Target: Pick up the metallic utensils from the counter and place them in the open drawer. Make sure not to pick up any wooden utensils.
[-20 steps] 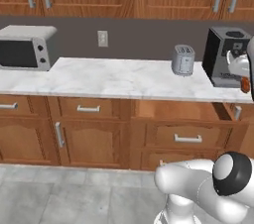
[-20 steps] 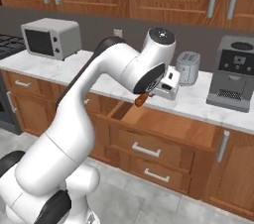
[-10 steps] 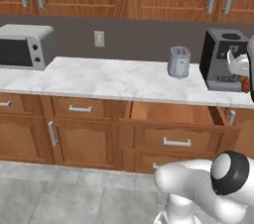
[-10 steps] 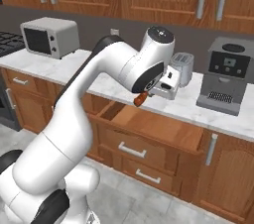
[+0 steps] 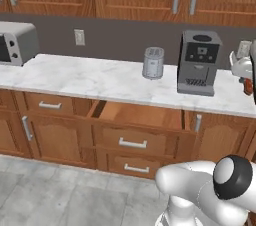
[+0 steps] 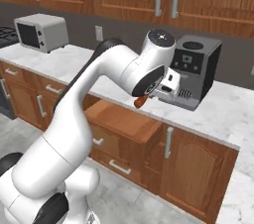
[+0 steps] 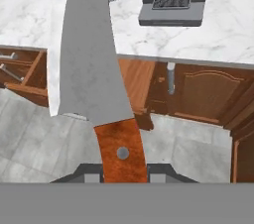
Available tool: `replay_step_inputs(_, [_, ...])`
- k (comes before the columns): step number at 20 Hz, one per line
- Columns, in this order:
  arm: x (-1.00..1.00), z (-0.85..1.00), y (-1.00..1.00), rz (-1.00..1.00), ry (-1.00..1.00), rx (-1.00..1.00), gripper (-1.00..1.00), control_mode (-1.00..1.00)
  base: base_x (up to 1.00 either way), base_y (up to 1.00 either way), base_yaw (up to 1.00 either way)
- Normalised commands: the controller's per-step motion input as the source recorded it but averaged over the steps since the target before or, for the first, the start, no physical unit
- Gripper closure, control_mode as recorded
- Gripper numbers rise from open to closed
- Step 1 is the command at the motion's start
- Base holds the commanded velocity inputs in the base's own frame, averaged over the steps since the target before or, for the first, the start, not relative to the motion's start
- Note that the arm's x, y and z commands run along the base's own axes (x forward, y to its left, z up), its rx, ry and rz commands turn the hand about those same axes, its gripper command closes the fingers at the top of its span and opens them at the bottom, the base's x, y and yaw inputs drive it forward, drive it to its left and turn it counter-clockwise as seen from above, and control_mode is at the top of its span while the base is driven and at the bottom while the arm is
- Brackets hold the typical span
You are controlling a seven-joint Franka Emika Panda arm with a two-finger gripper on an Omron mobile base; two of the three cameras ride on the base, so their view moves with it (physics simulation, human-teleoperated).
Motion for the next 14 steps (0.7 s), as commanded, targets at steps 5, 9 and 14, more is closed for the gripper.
replay_step_inputs(5, [0.00, 0.00, 0.00, 0.00, 0.00, 0.00, 1.00, 1.00, 0.25, -1.00, 0.28])
replay_step_inputs(9, [0.00, 0.00, 0.00, 0.00, 0.00, 0.00, 1.00, 1.00, 0.39, -1.00, 0.30])
replay_step_inputs(14, [0.00, 0.00, 0.00, 0.00, 0.00, 0.00, 1.00, 1.00, 0.09, -0.99, 0.32])
